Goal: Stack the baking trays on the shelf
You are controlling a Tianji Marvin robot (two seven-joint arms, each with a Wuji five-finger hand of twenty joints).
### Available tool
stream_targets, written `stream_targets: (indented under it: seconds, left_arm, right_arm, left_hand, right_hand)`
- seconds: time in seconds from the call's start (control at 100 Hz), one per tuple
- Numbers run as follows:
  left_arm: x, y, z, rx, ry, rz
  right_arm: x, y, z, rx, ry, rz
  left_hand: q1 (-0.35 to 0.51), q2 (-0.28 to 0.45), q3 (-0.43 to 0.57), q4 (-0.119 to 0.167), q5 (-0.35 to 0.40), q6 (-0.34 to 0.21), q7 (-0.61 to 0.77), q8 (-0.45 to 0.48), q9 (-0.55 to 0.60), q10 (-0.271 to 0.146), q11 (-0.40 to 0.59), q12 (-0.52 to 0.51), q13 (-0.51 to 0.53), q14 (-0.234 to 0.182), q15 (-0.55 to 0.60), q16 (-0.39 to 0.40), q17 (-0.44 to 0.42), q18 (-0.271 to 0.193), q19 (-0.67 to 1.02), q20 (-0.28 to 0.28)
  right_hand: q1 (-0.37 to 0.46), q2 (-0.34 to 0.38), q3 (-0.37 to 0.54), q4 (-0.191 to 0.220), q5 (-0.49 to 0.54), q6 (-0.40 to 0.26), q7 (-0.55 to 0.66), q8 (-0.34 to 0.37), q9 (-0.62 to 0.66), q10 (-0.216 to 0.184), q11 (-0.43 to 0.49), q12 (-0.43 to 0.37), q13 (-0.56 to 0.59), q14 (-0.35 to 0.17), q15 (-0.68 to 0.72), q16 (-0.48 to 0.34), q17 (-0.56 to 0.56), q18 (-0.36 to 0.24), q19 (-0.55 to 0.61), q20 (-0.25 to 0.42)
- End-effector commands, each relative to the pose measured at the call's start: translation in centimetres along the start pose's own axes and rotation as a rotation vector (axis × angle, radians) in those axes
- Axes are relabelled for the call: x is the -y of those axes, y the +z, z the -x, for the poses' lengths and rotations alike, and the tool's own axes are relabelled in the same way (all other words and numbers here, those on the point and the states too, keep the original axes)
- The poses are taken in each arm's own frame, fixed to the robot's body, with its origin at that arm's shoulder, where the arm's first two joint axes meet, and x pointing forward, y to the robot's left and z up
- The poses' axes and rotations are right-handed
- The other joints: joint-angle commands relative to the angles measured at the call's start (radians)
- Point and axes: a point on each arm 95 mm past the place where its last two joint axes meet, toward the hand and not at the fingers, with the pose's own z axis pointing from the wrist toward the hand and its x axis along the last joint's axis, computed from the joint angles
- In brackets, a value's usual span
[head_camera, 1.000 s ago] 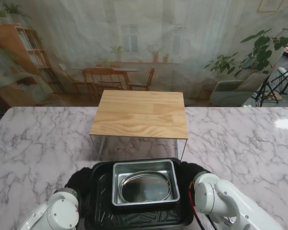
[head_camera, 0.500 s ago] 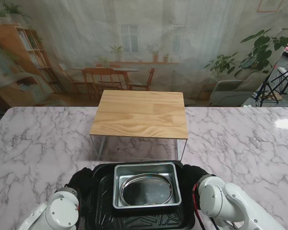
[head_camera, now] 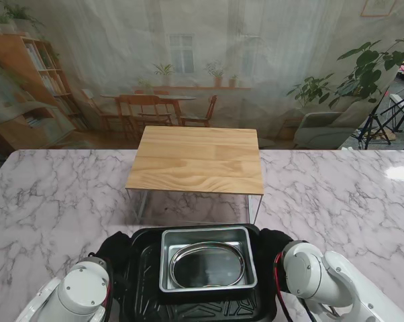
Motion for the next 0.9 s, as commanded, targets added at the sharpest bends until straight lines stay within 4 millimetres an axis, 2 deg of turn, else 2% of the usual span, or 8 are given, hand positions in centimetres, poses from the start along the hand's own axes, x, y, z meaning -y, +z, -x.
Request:
stream_targets:
  seconds: [0.0, 0.46, 0.89]
  left_arm:
    - [-0.9, -1.9, -4.5, -0.142, -0.051, 0.089]
    - [0.6, -5.0, -6.9, -0.223, -0.067, 0.140]
    - [1.9, -6.9, -9.1, -0.318, -0.055, 0.150]
  right_arm:
    - [-0.3, -1.7, -4.1, -0.133, 0.006, -0.009]
    - [-2.6, -5.0, -5.6, -0.205, -0.056, -0.030]
    - [-4.9, -8.1, -6.5, -0.274, -0.122, -0.006]
  left_hand:
    - [0.059, 0.010, 0.053, 0.004, 0.252, -0.353, 0.226, 0.019, 0.022, -0.182, 0.073, 0.040, 0.055, -0.014, 0.050, 0.013, 0.047, -0.118, 0.033, 0.020]
    - [0.059, 0.011, 0.055, 0.004, 0.258, -0.351, 0.223, 0.015, 0.022, -0.181, 0.070, 0.041, 0.052, -0.011, 0.046, 0.014, 0.042, -0.114, 0.034, 0.016]
    - [0.059, 0.012, 0.054, 0.005, 0.259, -0.351, 0.222, 0.015, 0.022, -0.181, 0.070, 0.042, 0.053, -0.013, 0.046, 0.015, 0.043, -0.116, 0.035, 0.015]
  right_hand:
    - [0.172, -0.001, 0.224, 0.047, 0.114, -0.527, 0.017, -0.019, 0.023, -0.001, 0.035, 0.004, 0.086, -0.158, 0.167, 0.011, 0.068, -0.155, 0.051, 0.025]
    - [0.172, -0.003, 0.228, 0.046, 0.122, -0.514, 0.004, -0.031, 0.027, 0.004, 0.030, 0.002, 0.085, -0.157, 0.177, 0.012, 0.069, -0.157, 0.056, 0.034]
    - [0.173, -0.007, 0.232, 0.046, 0.130, -0.499, -0.006, -0.040, 0.032, 0.007, 0.029, 0.003, 0.085, -0.157, 0.182, 0.012, 0.070, -0.158, 0.058, 0.039]
